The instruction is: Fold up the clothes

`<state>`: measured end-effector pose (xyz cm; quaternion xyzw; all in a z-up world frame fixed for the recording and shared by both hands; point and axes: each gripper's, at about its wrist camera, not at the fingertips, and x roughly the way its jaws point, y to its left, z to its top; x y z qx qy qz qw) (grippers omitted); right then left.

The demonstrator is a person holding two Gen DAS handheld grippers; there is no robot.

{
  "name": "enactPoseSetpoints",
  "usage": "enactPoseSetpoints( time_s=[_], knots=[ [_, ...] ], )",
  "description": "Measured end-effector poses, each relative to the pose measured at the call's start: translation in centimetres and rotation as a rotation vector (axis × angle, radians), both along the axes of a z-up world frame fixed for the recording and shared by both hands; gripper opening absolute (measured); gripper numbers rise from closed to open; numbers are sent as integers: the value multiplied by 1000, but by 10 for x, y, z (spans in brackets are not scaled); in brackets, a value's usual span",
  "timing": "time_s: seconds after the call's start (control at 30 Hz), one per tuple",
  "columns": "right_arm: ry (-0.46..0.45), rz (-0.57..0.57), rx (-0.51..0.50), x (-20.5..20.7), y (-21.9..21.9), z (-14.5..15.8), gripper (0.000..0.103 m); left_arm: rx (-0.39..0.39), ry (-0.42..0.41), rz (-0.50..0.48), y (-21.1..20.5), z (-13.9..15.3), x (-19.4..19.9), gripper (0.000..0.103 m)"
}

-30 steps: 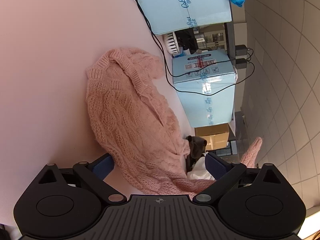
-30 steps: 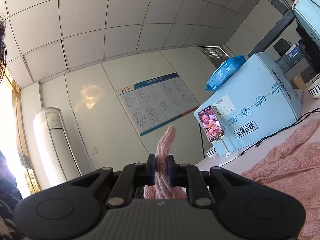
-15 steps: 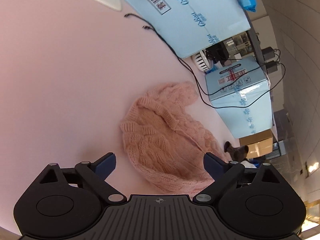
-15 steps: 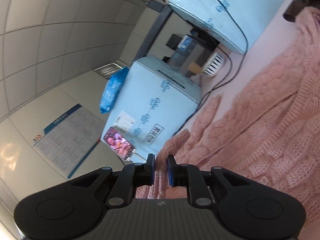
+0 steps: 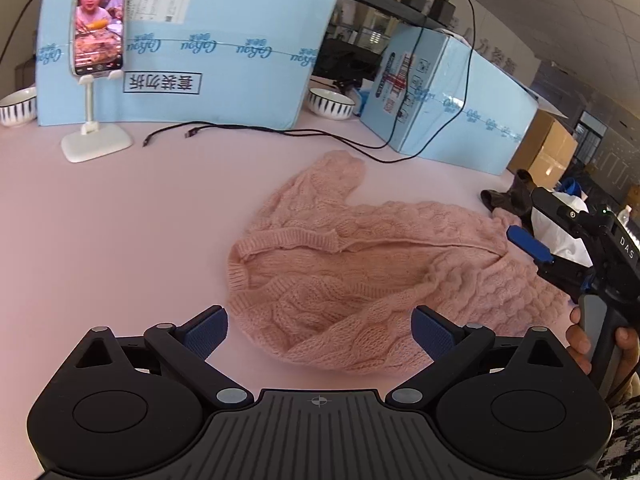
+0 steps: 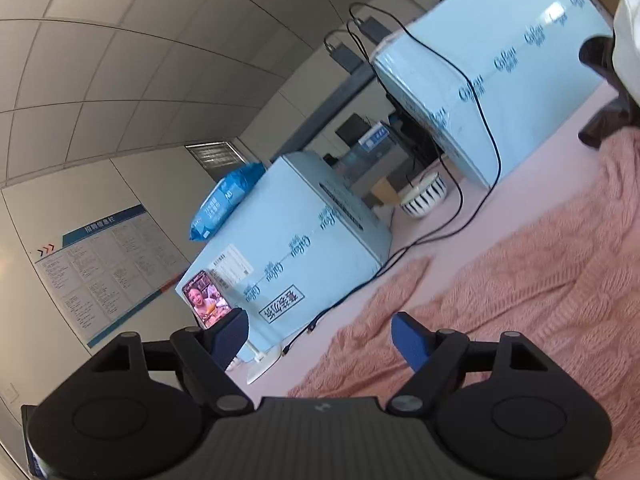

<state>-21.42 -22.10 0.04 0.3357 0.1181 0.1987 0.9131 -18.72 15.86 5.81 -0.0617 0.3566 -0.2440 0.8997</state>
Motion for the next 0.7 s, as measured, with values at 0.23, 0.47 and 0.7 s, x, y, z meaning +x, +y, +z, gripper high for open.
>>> enactPoseSetpoints(
  time_s=[0.23, 0.47, 0.7],
  knots=[
    [26, 122, 53, 3, -13, -7, 82, 83, 21, -142, -38, -8, 15, 100],
    [299, 365, 41, 42, 8, -32, 82, 85, 87, -79, -33, -24, 22, 100],
    [224, 404, 98, 43, 2, -21, 94, 11, 24, -42, -13, -6, 2, 100]
  ],
)
